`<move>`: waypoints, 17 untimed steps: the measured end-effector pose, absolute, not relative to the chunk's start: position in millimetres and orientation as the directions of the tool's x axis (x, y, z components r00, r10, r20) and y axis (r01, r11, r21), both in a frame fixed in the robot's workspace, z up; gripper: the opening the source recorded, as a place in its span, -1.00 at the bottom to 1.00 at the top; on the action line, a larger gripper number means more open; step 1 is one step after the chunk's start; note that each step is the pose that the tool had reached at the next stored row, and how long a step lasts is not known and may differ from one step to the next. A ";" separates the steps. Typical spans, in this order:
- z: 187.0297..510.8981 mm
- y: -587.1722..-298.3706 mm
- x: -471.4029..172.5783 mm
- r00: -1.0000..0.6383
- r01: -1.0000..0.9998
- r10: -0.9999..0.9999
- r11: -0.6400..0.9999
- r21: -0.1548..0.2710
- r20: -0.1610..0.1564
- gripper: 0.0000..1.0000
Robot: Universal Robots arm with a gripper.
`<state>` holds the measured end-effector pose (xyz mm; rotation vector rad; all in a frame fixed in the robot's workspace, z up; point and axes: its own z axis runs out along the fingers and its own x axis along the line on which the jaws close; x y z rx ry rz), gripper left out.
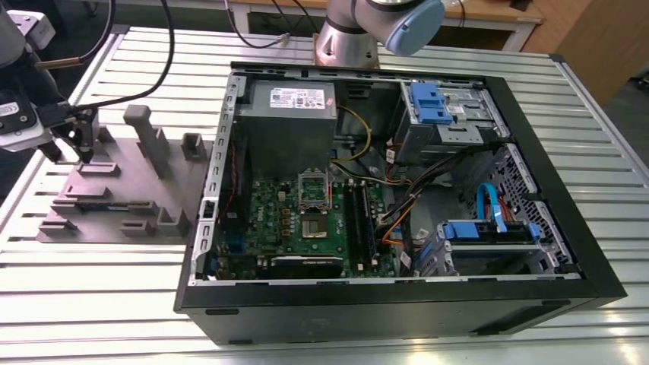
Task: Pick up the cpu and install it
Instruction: 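Pick up the cpu and move it towards the insertion slot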
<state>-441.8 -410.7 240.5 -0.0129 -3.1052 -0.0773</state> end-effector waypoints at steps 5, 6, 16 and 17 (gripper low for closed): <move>241.9 -410.7 -441.9 -0.999 0.009 0.007 0.999 0.050 0.036 -0.06; 242.2 -410.7 -441.8 -0.999 0.009 0.007 0.999 0.050 0.036 -0.06; 244.2 -410.7 -441.8 -0.999 0.009 0.007 0.999 0.050 0.036 -0.06; 244.4 -410.7 -441.8 -0.999 0.009 0.007 0.999 0.050 0.036 -0.06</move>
